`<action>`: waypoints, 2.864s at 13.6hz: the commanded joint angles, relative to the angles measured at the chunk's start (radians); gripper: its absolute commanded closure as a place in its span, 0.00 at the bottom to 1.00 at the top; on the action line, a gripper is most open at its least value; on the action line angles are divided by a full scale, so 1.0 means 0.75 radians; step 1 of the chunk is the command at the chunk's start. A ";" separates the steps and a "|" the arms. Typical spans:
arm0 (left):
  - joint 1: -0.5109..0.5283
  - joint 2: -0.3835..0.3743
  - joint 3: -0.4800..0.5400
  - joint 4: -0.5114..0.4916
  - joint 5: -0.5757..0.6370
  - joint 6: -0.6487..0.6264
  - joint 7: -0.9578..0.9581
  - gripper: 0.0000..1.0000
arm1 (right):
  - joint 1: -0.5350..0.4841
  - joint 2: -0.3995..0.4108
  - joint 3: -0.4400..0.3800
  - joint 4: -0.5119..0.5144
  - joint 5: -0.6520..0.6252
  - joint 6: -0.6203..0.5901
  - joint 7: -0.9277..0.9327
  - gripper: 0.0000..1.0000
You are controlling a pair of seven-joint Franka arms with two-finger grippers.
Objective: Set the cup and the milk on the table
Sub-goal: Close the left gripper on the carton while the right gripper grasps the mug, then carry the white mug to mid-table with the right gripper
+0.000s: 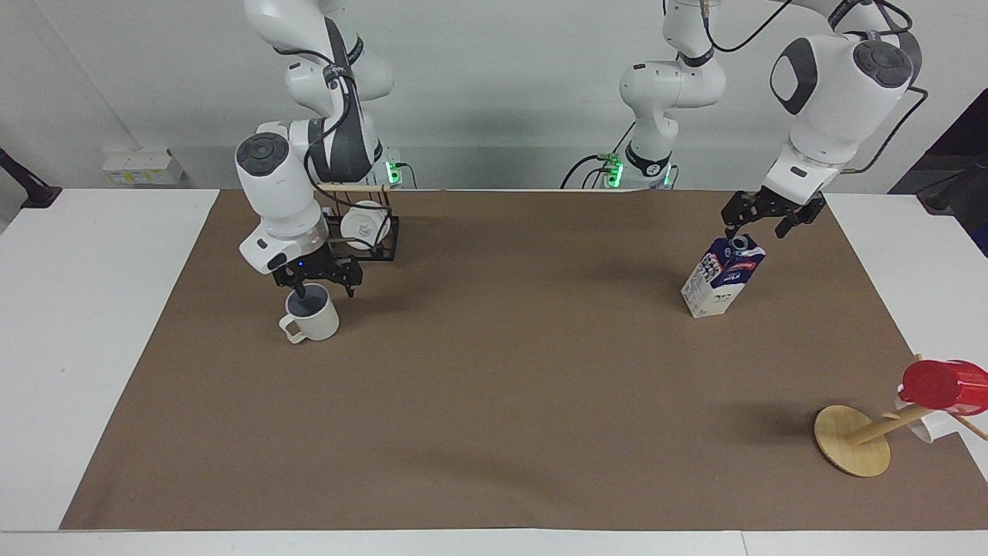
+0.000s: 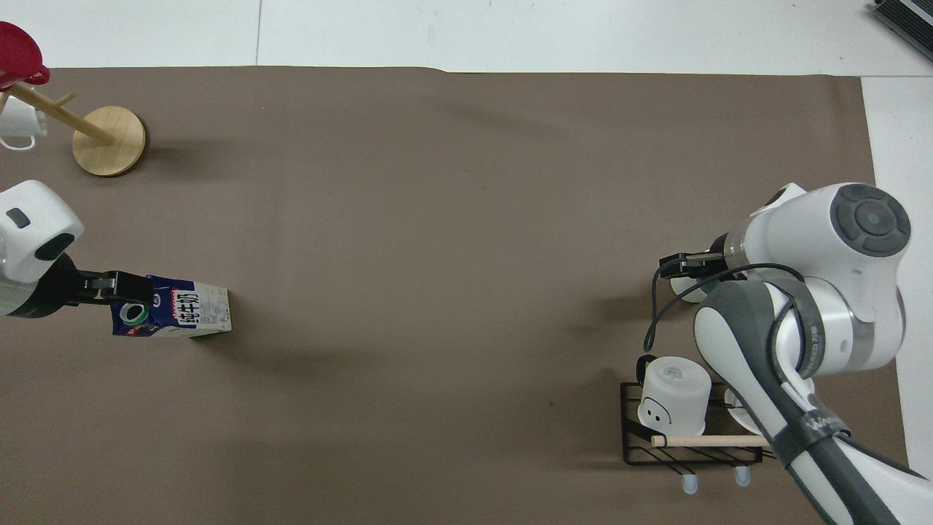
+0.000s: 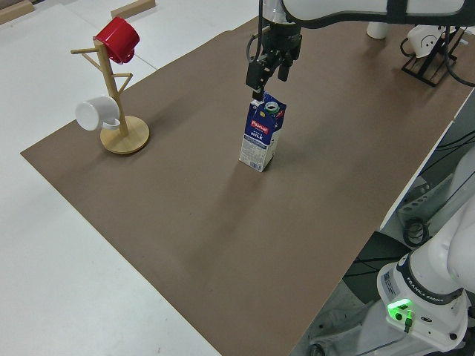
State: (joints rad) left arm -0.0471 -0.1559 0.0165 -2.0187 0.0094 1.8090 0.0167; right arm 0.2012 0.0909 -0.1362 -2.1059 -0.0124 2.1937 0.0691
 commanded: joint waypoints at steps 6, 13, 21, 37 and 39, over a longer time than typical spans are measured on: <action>0.008 -0.109 0.003 -0.217 0.018 0.143 0.010 0.00 | -0.009 0.042 0.010 -0.060 0.002 0.141 0.051 0.75; 0.001 -0.152 0.001 -0.309 0.018 0.312 0.012 0.00 | 0.008 0.049 0.008 -0.025 0.002 0.125 0.065 1.00; -0.001 -0.181 0.003 -0.399 0.018 0.431 0.029 0.00 | 0.185 0.089 0.008 0.237 -0.002 -0.104 0.363 1.00; 0.010 -0.169 0.005 -0.370 0.018 0.374 0.080 0.43 | 0.728 0.486 0.008 0.730 -0.006 -0.156 1.223 1.00; 0.010 -0.169 0.007 -0.362 0.018 0.370 0.080 0.43 | 0.768 0.503 0.008 0.726 -0.004 -0.121 1.260 1.00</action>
State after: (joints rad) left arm -0.0461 -0.2610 0.0189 -2.2832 0.0094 2.1032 0.0634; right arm 0.7581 0.4485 -0.1266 -1.5875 -0.0124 2.0904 0.9791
